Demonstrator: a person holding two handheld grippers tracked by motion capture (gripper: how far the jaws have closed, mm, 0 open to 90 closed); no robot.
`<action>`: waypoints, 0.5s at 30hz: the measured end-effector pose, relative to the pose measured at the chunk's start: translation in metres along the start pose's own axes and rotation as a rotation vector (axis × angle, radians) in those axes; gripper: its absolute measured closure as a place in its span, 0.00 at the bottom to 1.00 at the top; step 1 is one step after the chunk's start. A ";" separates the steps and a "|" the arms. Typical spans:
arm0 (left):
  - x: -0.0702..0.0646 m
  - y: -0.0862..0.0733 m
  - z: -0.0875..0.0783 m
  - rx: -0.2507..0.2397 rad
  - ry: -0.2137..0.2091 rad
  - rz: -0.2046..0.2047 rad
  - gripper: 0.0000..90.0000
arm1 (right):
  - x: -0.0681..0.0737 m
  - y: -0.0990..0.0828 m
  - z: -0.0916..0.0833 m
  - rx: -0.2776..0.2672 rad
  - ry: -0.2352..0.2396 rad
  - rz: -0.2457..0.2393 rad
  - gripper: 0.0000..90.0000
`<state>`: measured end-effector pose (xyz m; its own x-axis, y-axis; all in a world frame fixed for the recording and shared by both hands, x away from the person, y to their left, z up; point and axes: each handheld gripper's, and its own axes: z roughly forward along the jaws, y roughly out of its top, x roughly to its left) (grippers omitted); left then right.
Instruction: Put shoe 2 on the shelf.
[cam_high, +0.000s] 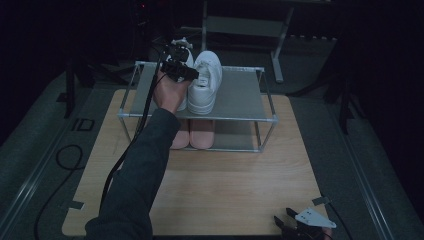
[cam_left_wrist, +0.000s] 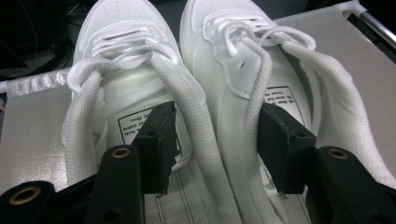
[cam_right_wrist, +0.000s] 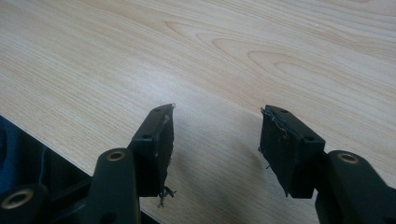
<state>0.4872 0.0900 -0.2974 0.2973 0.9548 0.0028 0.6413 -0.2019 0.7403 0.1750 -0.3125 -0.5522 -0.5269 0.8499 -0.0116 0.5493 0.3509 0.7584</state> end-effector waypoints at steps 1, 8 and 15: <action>0.000 0.000 -0.001 -0.002 -0.001 0.001 0.55 | 0.000 0.000 0.000 0.000 0.000 -0.001 0.49; 0.000 -0.001 -0.006 -0.026 -0.003 0.010 0.63 | 0.000 0.000 0.000 0.000 0.000 -0.002 0.49; -0.003 0.000 -0.012 -0.053 -0.024 0.021 0.78 | 0.000 0.000 0.000 0.001 0.000 -0.002 0.49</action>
<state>0.4774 0.0900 -0.2895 0.3273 0.9449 0.0028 0.5964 -0.2089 0.7750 0.1752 -0.3124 -0.5522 -0.5279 0.8492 -0.0134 0.5486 0.3530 0.7579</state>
